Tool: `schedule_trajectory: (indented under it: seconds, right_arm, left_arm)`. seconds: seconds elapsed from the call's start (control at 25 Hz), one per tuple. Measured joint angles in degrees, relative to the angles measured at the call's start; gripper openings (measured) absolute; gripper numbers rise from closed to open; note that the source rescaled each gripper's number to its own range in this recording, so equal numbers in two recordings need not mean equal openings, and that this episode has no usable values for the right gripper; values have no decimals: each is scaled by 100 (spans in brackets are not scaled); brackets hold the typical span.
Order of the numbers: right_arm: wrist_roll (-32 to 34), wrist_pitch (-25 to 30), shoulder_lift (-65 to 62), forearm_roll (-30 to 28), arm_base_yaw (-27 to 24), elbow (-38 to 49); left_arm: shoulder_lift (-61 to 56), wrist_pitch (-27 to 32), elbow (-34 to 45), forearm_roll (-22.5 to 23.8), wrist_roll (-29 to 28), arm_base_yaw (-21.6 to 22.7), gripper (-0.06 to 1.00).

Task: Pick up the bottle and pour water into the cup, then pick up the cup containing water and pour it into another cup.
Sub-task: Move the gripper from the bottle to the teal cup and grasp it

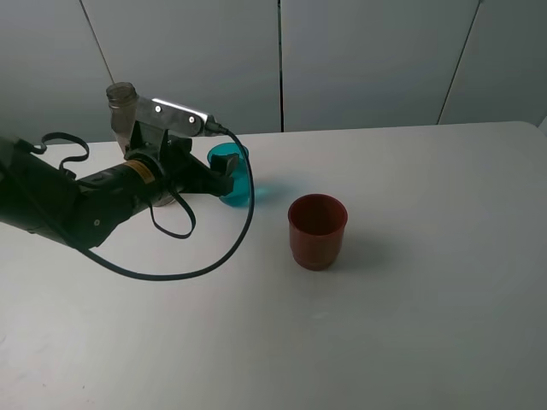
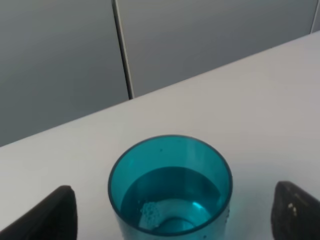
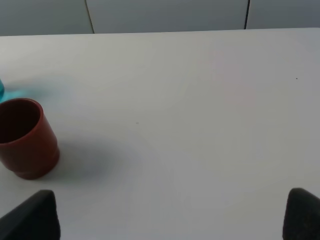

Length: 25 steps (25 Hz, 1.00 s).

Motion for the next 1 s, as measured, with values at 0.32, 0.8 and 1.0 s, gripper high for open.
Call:
schedule_trajectory:
  seconds: [0.32, 0.8, 1.0]
  right_arm:
    - [0, 0, 0, 0, 0, 0]
    - [0, 0, 0, 0, 0, 0]
    - [0, 0, 0, 0, 0, 0]
  left_arm:
    - [606, -677, 0, 503, -83, 178, 96]
    - [1304, -1354, -84, 560, -561, 399, 96]
    - [1425, -1426, -347, 748, -809, 585, 96]
